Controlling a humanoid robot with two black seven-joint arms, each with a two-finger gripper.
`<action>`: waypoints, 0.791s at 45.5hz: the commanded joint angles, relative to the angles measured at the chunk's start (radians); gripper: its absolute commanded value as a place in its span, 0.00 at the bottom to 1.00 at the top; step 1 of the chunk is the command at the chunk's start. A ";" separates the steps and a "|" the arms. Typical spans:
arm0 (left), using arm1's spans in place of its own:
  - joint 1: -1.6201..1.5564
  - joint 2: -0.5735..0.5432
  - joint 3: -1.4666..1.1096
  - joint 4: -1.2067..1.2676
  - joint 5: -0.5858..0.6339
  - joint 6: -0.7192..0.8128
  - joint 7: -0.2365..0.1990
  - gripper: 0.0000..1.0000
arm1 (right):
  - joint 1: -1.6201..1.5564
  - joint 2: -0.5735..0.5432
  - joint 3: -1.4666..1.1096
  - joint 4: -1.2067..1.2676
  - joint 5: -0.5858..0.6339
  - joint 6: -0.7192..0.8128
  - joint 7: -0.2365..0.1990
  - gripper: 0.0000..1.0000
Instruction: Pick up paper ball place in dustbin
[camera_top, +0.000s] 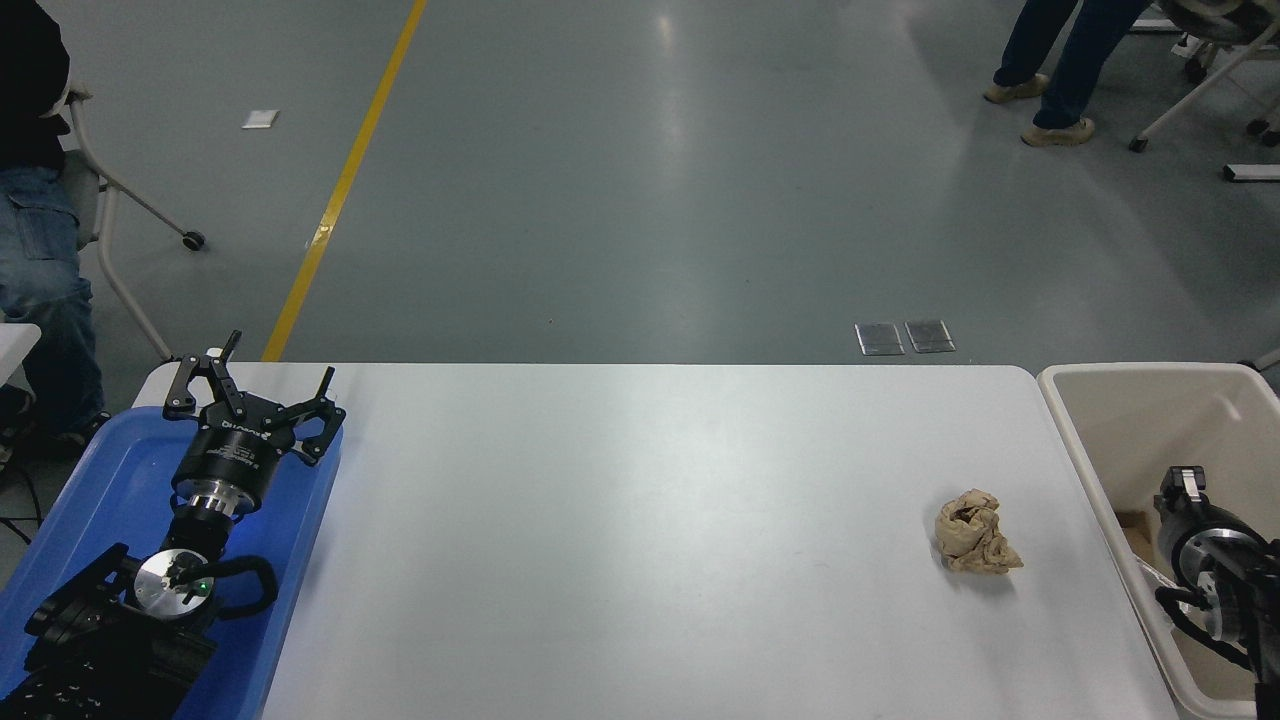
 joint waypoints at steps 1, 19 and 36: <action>0.000 0.000 0.000 0.000 0.000 0.000 0.000 0.99 | 0.007 0.014 0.000 -0.001 0.000 -0.002 0.001 0.00; -0.002 -0.002 0.000 0.000 0.000 0.000 0.000 0.99 | 0.020 0.035 -0.010 0.001 -0.007 0.009 0.001 0.00; -0.002 -0.002 0.000 0.000 0.000 0.000 0.000 0.99 | 0.022 0.034 -0.054 0.007 -0.007 0.015 0.001 0.00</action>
